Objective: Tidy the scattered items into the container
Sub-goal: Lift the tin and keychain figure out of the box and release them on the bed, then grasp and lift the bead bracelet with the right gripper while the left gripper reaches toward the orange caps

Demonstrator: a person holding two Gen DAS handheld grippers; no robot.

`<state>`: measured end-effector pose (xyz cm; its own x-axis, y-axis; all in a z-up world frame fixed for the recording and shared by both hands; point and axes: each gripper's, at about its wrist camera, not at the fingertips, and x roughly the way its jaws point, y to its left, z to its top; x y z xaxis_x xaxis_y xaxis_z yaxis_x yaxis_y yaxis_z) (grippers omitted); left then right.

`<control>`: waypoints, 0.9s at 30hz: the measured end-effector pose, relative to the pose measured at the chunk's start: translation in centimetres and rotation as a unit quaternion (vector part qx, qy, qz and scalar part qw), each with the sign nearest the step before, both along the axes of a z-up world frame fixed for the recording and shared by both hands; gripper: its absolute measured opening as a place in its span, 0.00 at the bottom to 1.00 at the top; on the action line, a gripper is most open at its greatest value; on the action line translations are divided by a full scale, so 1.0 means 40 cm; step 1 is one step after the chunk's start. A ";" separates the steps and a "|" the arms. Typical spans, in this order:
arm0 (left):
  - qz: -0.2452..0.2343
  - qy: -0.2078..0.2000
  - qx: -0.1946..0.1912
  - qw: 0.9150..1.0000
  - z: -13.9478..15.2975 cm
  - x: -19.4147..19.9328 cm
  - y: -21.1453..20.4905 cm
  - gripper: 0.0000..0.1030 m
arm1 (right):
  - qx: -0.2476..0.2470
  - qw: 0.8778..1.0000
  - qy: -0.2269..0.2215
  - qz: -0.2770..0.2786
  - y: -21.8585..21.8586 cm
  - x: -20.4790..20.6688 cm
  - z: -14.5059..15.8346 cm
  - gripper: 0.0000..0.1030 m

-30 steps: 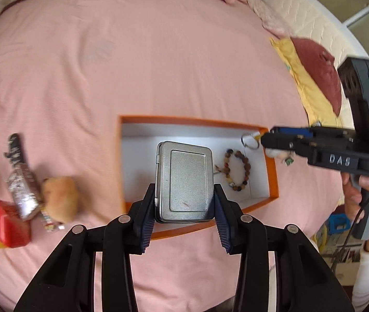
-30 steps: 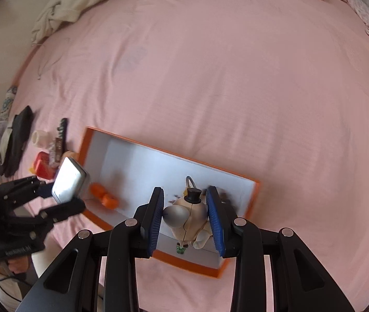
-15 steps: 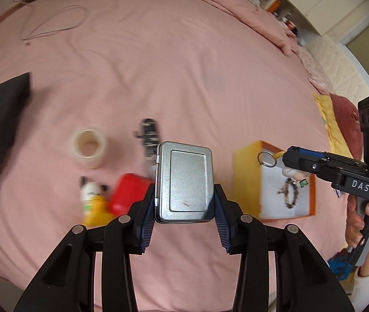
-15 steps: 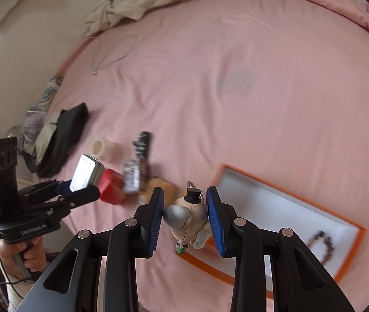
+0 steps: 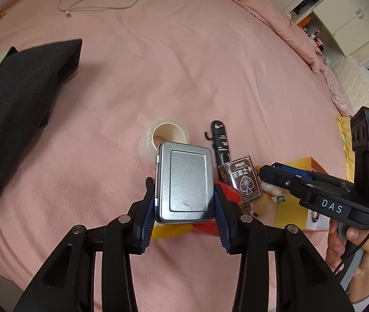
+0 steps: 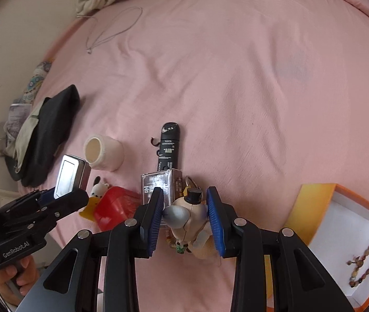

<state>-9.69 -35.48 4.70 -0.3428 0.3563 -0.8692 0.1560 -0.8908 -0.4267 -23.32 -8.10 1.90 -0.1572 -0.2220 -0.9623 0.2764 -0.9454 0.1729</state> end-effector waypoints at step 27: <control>-0.130 0.043 -0.019 0.990 0.146 -0.015 0.327 0.57 | 0.067 0.989 -0.057 -0.119 0.554 0.079 0.096 0.50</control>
